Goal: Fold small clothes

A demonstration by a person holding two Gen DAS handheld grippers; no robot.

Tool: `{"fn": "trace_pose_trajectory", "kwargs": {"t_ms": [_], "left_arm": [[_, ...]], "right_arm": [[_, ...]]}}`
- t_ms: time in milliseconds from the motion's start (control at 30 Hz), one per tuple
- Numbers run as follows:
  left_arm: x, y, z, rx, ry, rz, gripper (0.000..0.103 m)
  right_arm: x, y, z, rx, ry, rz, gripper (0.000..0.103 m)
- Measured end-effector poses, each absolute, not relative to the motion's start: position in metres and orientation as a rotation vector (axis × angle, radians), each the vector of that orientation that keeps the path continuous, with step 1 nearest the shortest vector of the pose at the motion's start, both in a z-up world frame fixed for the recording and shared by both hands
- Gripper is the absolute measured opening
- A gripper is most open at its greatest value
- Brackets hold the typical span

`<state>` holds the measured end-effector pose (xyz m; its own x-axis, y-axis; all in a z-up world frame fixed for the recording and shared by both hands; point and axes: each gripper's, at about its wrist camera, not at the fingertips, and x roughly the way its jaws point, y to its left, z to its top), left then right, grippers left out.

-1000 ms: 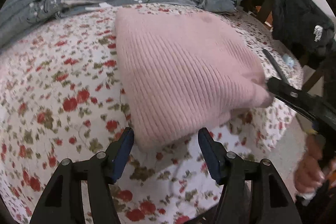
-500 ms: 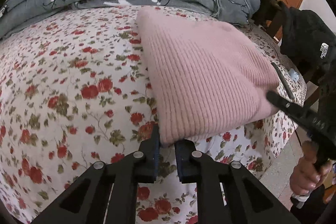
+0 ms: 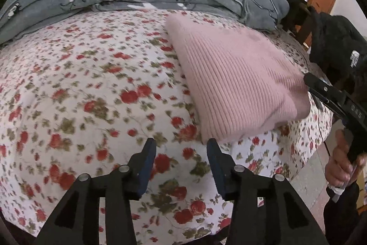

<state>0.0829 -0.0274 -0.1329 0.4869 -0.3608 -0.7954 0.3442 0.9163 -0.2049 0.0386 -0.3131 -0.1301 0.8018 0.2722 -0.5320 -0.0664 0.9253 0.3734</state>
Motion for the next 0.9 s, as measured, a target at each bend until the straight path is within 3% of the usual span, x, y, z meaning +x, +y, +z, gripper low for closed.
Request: {"fn": "trace_pose_trajectory", "kwargs": {"t_ms": [167, 433, 800, 900], "left_arm": [[0.097, -0.031, -0.116, -0.005, 0.937, -0.412, 0.053], [0.142, -0.052, -0.099, -0.042, 0.907, -0.459, 0.06], [0.205, -0.074, -0.126, -0.175, 1.009, -0.564, 0.06], [0.218, -0.081, -0.136, -0.164, 1.056, -0.557, 0.065]], "right_arm": [[0.078, -0.317, -0.121, 0.359, 0.651, 0.164, 0.058], [0.117, -0.326, -0.135, 0.35, 0.739, 0.09, 0.058], [0.129, -0.351, -0.164, 0.433, 0.795, 0.126, 0.062], [0.14, -0.344, -0.166, 0.411, 0.809, 0.13, 0.063]]}}
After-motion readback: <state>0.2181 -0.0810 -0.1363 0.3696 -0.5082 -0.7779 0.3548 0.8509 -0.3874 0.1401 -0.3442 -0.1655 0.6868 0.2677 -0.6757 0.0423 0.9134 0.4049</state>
